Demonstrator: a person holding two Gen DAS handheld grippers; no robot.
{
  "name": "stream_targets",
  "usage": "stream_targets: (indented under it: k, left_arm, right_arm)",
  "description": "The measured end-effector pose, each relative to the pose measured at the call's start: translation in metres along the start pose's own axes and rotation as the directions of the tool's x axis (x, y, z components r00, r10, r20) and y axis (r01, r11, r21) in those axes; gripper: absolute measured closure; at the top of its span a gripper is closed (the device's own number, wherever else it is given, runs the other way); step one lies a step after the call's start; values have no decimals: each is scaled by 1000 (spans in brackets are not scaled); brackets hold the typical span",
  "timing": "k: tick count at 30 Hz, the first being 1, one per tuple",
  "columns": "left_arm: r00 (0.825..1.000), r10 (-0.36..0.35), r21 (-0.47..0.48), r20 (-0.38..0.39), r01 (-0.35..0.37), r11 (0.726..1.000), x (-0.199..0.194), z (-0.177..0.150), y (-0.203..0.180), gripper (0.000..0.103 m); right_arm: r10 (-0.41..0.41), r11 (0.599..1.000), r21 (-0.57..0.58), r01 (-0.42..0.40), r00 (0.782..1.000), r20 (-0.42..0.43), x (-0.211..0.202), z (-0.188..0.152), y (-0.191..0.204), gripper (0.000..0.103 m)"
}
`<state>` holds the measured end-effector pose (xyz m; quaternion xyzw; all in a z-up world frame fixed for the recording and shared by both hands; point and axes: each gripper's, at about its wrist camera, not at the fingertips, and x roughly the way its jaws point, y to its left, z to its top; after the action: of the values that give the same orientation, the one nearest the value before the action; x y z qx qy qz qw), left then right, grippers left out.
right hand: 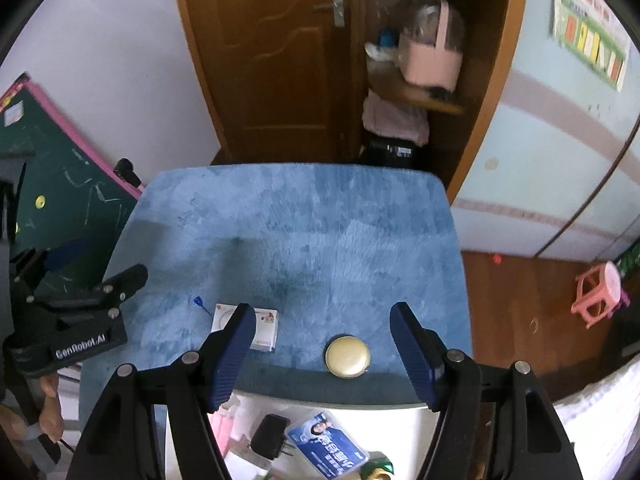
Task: Organize rigid objects
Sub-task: 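Move both tools back over the white device and gold round case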
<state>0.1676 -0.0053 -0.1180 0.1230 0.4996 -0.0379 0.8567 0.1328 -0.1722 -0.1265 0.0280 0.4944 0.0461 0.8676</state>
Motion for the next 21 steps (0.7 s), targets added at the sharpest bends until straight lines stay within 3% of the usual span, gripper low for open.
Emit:
stream_targets:
  k: [6,12,17,21]
  left_arm:
    - [995,-32,218,-91,51,975,46,-1,-15,14]
    - [976,-79,350,-202,147,925,91,-2,-23,14]
    - [945,-125,422,-304,251,871,116,-4,-38,14]
    - [928,-120,499,-354,296,814,128,-11,-53,14]
  right_arm:
    - [32,995,96,-21,992,-120,46,6,-18,33]
    - [33,985,174,18,958,-285,99,-5,-37,33]
    - [45,972,232,43,932,-359,130,-17,-47,33]
    - [50,960,272,66,916,-399,148,-23,-54,33]
